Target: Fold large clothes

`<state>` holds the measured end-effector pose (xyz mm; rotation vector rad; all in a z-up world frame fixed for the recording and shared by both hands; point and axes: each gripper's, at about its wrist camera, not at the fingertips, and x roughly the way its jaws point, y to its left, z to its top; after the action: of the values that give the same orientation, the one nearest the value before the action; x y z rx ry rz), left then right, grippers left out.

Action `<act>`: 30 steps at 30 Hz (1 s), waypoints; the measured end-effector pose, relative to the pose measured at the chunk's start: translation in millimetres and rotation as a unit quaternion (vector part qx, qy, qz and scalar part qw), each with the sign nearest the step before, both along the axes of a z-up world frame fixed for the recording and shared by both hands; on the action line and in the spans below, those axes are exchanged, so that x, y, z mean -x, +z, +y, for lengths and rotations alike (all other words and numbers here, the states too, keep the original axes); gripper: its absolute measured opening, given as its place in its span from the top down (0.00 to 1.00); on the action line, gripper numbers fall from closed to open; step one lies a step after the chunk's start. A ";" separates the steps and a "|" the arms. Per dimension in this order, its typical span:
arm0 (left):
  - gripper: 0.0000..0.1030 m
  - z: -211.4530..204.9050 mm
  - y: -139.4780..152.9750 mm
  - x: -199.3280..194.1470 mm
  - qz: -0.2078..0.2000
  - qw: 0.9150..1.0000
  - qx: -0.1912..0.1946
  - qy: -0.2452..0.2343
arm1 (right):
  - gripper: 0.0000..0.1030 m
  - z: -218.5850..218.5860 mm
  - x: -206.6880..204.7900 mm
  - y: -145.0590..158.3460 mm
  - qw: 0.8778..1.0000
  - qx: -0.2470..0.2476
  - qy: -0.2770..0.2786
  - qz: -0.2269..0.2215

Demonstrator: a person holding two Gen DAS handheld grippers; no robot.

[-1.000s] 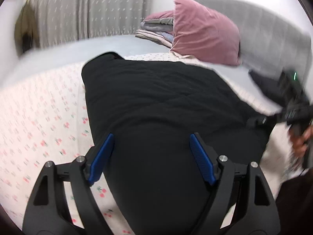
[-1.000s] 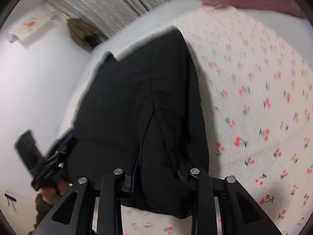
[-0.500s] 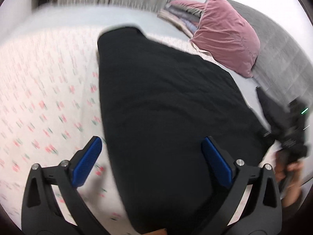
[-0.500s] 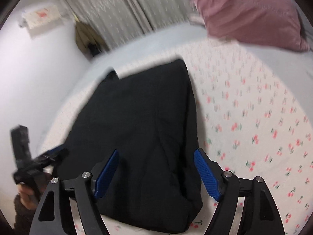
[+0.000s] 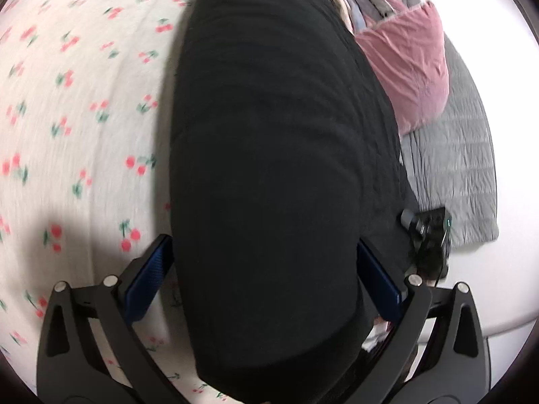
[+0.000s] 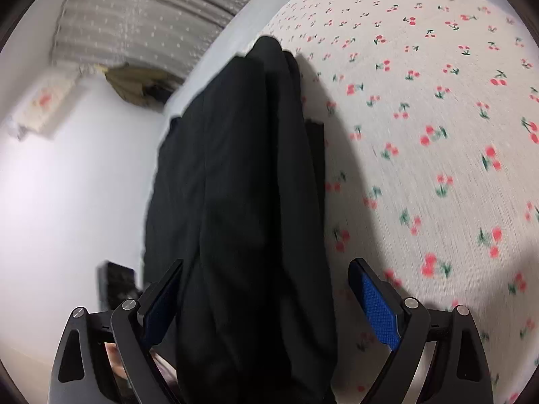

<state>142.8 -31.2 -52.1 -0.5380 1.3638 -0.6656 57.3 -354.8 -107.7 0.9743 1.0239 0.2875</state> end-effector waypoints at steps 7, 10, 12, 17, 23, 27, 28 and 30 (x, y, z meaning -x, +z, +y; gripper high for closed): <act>0.00 8.7 -4.4 -30.9 -0.044 0.997 0.063 0.020 | 0.08 -29.0 -24.6 -28.9 0.994 -0.108 -0.004 0.002; 0.01 11.4 -15.5 -38.6 -0.033 0.993 0.108 0.037 | 0.09 -24.3 -36.9 -32.5 0.992 -0.121 0.015 -0.010; 0.04 9.9 -14.0 -37.7 -0.039 0.993 0.107 0.040 | 0.15 -16.8 -43.2 -30.5 0.994 -0.104 0.031 -0.014; 0.20 11.7 -8.1 -29.1 -0.048 0.992 0.097 0.058 | 0.47 -7.9 -46.3 -33.2 0.994 -0.105 0.028 -0.015; 0.35 21.0 13.6 -24.5 -0.086 0.989 0.098 0.074 | 0.59 6.7 -38.7 7.3 0.996 -0.040 0.032 -0.075; 0.36 45.3 27.8 -19.9 -0.105 0.986 0.093 0.093 | 0.61 31.1 -43.5 31.2 0.993 -0.022 0.043 -0.105; 0.36 51.9 31.1 -18.7 -0.108 0.985 0.093 0.099 | 0.61 39.7 -47.6 34.9 0.993 -0.017 0.047 -0.110; 0.36 74.6 36.0 -14.7 -0.117 0.982 0.093 0.113 | 0.61 57.7 -53.6 47.3 0.991 -0.010 0.061 -0.123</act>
<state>157.5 43.3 -16.1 -0.7292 1.0083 -0.6511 110.8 -297.1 -60.5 0.8715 0.8576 0.5074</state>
